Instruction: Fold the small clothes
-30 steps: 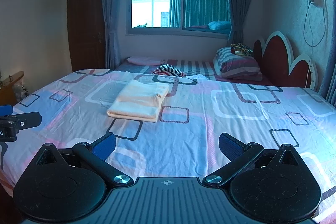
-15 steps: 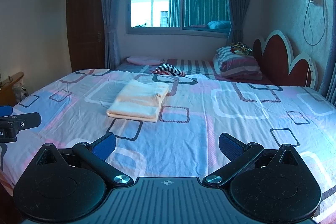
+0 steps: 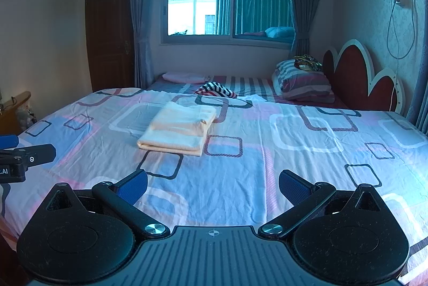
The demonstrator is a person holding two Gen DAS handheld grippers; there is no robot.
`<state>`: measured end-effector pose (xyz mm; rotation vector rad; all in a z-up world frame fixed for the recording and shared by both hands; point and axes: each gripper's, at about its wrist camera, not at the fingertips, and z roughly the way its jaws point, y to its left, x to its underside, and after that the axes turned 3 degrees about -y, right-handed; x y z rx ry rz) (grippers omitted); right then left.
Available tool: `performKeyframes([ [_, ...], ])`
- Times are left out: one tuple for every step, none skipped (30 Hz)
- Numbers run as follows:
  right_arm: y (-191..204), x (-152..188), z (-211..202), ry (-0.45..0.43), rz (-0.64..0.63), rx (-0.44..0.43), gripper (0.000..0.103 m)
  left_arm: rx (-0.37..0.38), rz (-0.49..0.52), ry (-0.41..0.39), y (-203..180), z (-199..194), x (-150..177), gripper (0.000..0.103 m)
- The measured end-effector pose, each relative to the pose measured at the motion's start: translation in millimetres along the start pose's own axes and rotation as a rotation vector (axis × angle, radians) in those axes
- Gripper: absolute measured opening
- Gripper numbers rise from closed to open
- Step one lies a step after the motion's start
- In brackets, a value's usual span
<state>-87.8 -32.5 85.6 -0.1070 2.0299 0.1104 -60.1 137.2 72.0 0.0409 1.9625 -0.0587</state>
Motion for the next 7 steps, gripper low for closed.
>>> performKeyframes([
  [0.0, 0.2, -0.5, -0.001, -0.001, -0.002, 0.103, 0.001, 0.006, 0.001, 0.2, 0.5, -0.2, 0.102],
  [0.0, 0.4, -0.7, -0.002, -0.003, -0.004, 0.103, 0.004, 0.008, 0.0, 0.6, 0.5, -0.3, 0.102],
  [-0.8, 0.4, -1.0, -0.002, -0.005, -0.005, 0.103, 0.009, 0.007, -0.002, 1.3, 0.4, -0.4, 0.102],
  [-0.9, 0.5, -1.1, -0.002, -0.006, -0.005, 0.103, 0.008, 0.007, -0.004, 1.7, 0.9, -0.5, 0.102],
  [-1.3, 0.3, -1.9, -0.003, -0.005, -0.006, 0.103, 0.005, 0.008, -0.006, 2.0, 1.0, -0.5, 0.102],
  [-1.7, 0.3, -2.3, -0.003, -0.004, -0.009, 0.103, 0.003, 0.009, -0.008, 2.4, 1.1, -0.4, 0.102],
  [-1.9, 0.4, -2.6, -0.003, -0.003, -0.011, 0.103, 0.001, 0.008, -0.007, 2.5, 1.3, -0.4, 0.102],
])
